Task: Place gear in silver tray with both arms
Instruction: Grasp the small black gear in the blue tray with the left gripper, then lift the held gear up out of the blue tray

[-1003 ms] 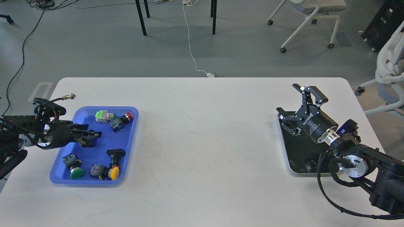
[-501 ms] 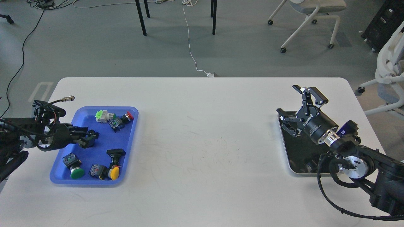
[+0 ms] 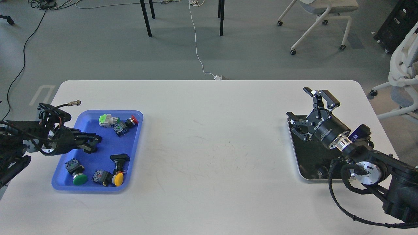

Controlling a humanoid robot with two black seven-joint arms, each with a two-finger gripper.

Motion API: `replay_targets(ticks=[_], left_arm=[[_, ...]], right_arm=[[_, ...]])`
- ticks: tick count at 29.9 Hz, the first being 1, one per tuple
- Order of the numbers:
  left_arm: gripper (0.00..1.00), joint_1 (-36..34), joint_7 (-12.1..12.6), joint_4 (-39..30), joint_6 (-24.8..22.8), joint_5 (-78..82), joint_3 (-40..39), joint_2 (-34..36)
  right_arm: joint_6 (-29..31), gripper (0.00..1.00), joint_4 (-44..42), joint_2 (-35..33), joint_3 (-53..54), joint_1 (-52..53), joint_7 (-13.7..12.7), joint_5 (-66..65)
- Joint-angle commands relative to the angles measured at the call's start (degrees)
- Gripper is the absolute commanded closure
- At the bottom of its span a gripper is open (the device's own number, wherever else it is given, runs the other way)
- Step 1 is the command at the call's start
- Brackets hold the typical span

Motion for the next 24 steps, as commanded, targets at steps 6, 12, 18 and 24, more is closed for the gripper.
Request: replay_targets(ticks=[6, 12, 18, 24], left_arm=[[0.9, -6.1, -0.01, -8.14, -0.71, -6.57, -0.23, 4.93], [0.9, -10.44, -0.01, -24.18, -3.53, -13.48, -0.32, 11.3], [0.89, -15.98, -0.01, -32.81, -7.93, -8.48, -0.15, 10.35], [0.89, -20.8, -0.01, -33.43, -11.61, 3.38, 1.78, -0.27]], right_arm=[[0.09, 0.01, 0.17, -0.78, 0.17, 0.08, 0.0, 0.0], [0.18, 0.01, 0.17, -0.79, 0.26, 0.0, 0.0, 0.0], [0.18, 0.01, 0.17, -0.79, 0.26, 0.09, 0.0, 0.0], [0.18, 0.01, 0.09, -0.87, 0.26, 0.09, 0.0, 0.0]])
